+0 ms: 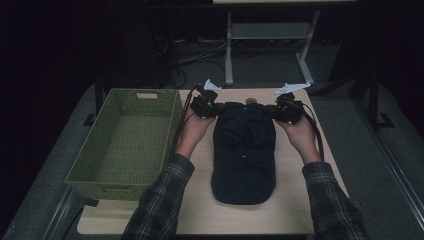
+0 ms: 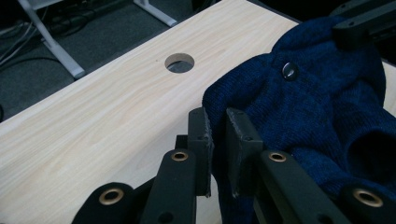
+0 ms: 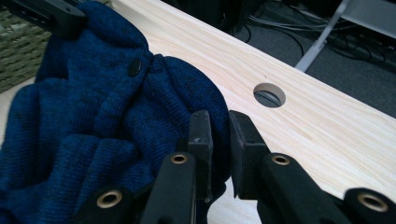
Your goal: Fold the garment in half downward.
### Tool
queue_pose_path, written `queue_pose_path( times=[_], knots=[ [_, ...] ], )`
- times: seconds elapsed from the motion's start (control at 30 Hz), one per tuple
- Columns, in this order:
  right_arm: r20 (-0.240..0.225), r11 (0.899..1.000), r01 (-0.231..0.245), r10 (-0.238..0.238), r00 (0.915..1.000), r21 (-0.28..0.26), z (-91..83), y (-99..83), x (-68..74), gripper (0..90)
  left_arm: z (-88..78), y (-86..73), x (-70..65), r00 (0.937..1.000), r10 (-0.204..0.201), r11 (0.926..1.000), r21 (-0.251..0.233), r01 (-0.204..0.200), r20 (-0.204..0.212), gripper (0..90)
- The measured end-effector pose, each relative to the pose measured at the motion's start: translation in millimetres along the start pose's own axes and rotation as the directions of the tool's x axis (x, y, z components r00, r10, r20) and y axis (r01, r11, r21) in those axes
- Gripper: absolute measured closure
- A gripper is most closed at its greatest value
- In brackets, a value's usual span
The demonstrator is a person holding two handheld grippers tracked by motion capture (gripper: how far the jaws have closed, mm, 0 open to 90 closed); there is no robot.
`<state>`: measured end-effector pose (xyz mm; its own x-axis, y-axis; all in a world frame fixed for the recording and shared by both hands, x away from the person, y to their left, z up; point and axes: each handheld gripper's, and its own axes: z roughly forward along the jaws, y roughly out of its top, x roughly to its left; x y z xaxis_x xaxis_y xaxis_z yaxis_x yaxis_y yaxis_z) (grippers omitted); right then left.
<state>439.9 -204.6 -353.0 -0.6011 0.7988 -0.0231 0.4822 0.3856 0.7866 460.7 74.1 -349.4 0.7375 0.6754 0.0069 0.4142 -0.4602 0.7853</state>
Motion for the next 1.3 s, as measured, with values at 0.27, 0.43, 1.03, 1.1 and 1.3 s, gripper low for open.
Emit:
queue_pose_path(
  times=[0.27,0.43,1.03,1.1,1.3],
  knots=[
    [-0.011,0.998,0.051,-0.052,0.9986,-0.043,-9.4,-20.0,16.3,79.9,-11.7,-17.5,-14.0,0.9997,0.022,0.9995,-0.023,-0.022,-0.003,80.7],
    [-0.014,0.995,0.071,-0.072,0.9973,-0.071,-18.0,-30.8,27.4,79.9,-21.0,-26.7,-22.9,0.9992,0.040,0.9985,-0.038,-0.040,0.000,80.7],
    [-0.050,0.986,0.127,-0.132,0.9900,-0.104,-43.6,-63.6,61.4,79.4,-52.6,-58.0,-56.5,0.9985,0.049,0.9980,-0.041,-0.048,0.026,80.5],
    [-0.057,0.987,0.122,-0.129,0.9900,-0.108,-46.8,-66.8,63.7,79.1,-56.2,-60.5,-60.6,0.9981,0.051,0.9980,-0.038,-0.050,0.034,80.2],
    [-0.090,0.988,0.107,-0.118,0.9890,-0.112,-56.6,-77.0,70.8,78.7,-65.1,-70.1,-70.6,0.9967,0.052,0.9980,-0.039,-0.050,0.063,80.1]
  ],
)
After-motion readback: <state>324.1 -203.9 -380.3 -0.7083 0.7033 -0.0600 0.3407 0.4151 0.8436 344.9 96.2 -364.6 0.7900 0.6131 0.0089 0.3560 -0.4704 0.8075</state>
